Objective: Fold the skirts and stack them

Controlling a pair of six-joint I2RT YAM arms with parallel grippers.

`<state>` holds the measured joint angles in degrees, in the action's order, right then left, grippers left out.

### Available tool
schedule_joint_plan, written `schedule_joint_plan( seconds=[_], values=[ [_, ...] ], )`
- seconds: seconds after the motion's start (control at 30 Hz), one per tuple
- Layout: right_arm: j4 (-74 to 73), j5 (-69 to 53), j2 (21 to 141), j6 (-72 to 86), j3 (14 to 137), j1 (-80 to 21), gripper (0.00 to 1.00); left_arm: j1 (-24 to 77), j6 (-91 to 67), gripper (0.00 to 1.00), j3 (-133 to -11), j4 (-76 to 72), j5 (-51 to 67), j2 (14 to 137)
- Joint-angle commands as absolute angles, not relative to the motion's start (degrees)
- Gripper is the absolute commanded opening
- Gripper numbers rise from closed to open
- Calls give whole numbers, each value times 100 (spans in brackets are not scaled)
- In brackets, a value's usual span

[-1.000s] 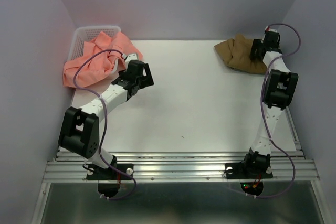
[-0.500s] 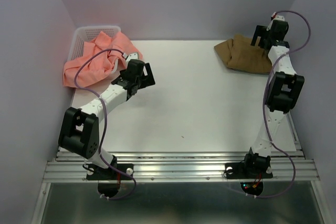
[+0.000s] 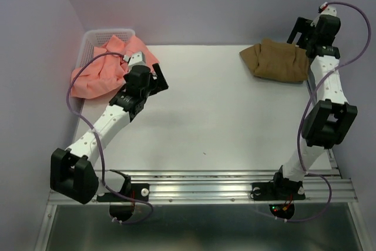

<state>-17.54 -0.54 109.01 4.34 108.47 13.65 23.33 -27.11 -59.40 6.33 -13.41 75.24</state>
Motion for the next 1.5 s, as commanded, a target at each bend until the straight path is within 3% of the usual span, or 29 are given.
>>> schedule_joint_plan(
  seconds=[0.0,0.23,0.37,0.53,0.73,1.07,1.17,1.47],
  values=[
    [-1688,-493,9646,1079,9603,1012,100,2303,-3039,99,-5652,887,-1722,6883],
    [-1390,-105,7991,1897,6931,-166,100,2268,-3726,99,-5168,1634,-2495,5863],
    [-652,-1183,7086,2522,5408,-264,100,2180,-3735,99,-5185,1697,-2566,5713],
    [-536,-1889,6539,2786,4720,-264,100,1461,-3314,99,-5623,1354,-2321,6186],
    [-581,-2118,6504,2795,4588,-264,100,-216,-2480,99,-7731,1441,-1313,8039],
    [-405,-2048,6065,2532,4333,-264,100,-957,-1740,99,-12904,3592,-844,12615],
    [-413,-1987,6073,2453,4342,-264,100,-1098,-1766,99,-13551,3657,-608,13400],
    [-439,-1802,6486,2400,4359,-264,100,-1222,-1688,99,-13498,2804,-150,14561]
  ],
)
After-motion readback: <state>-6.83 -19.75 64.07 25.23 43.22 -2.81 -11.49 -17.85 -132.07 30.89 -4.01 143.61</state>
